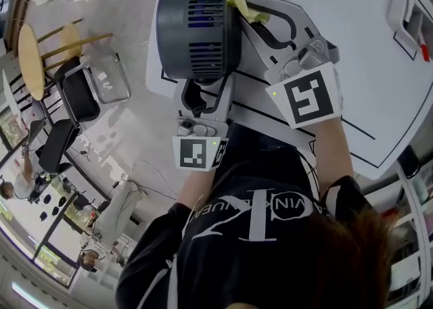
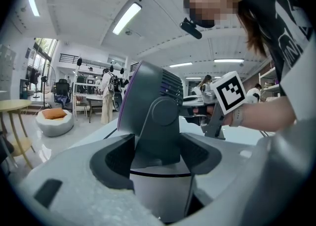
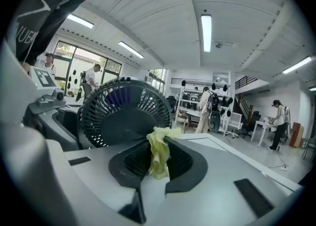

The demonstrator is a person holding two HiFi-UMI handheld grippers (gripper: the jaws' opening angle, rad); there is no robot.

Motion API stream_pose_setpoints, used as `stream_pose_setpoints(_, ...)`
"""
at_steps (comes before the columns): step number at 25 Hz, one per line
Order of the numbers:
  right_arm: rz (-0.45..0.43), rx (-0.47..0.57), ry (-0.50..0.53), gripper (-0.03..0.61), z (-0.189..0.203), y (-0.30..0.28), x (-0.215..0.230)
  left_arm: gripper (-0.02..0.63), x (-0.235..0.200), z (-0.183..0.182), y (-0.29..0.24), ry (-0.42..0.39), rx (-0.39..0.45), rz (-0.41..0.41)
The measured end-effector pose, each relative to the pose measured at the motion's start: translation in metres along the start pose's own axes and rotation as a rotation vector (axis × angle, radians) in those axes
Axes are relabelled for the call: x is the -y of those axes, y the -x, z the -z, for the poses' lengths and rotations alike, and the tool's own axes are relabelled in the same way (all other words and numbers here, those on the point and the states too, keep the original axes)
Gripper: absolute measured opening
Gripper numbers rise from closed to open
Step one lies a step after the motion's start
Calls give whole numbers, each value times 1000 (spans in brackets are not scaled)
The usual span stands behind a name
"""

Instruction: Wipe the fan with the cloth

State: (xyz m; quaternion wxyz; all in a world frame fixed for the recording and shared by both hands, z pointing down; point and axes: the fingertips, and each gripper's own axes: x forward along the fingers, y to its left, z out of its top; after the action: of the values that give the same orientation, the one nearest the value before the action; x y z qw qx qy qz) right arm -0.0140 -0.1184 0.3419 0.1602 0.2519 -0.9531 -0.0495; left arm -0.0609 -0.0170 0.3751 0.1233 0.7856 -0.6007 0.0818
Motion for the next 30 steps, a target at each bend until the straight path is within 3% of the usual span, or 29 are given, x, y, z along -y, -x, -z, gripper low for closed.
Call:
stream_pose_setpoints(15,-247,-151,-50,58,29,1,-56,285,-2,1,1,3,6,19)
stream_pose_setpoints(30,-327,-118,-115,57,2,36,-89,285,1,3,-1,-33,-13,8)
